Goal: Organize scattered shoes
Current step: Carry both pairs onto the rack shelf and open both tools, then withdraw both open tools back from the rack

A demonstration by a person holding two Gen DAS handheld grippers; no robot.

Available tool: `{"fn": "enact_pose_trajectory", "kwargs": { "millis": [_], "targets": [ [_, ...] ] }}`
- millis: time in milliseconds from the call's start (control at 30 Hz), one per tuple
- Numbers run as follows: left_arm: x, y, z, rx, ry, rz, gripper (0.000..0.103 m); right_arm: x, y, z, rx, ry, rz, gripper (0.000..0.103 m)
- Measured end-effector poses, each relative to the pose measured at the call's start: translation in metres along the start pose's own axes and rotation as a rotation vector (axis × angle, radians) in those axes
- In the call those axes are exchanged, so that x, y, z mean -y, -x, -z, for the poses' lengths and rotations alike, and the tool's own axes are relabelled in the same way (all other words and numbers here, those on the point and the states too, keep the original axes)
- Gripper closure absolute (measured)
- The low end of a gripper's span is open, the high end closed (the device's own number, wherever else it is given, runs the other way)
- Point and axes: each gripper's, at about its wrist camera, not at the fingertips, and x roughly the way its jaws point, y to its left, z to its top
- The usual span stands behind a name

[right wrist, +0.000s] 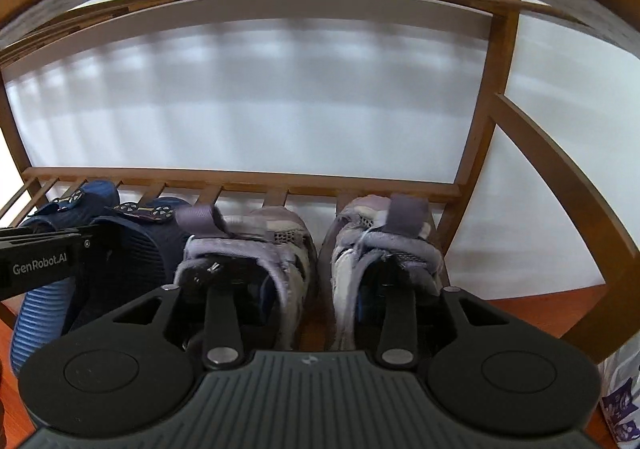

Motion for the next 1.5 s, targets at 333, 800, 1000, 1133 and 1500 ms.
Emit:
{"fn": "enact_pose_trajectory", "kwargs": {
  "millis": [333, 800, 1000, 1133, 1500],
  "targets": [
    [-0.003, 0.034, 0.002, 0.017, -0.004, 0.045, 0.039, -0.007, 0.053, 0.014, 0.066, 0.015, -0.015, 0.035],
    [-0.01, 0.099, 0.049, 0.024, 0.042, 0.066, 0.024, -0.008, 0.129, 0.059, 0.193, 0.016, -0.009, 0.02],
    [-0.007, 0.109, 0.073, 0.006, 0.044, 0.078, 0.023, -0.008, 0.134, 0.082, 0.193, 0.005, -0.014, 0.019],
    [-0.005, 0.109, 0.091, -0.009, 0.073, 0.082, 0.025, -0.007, 0.138, 0.097, 0.193, -0.003, -0.018, 0.019],
    [0.002, 0.094, 0.107, 0.039, 0.074, 0.001, 0.027, -0.01, 0.115, 0.13, 0.166, -0.002, 0.006, 0.019]
  ]
}}
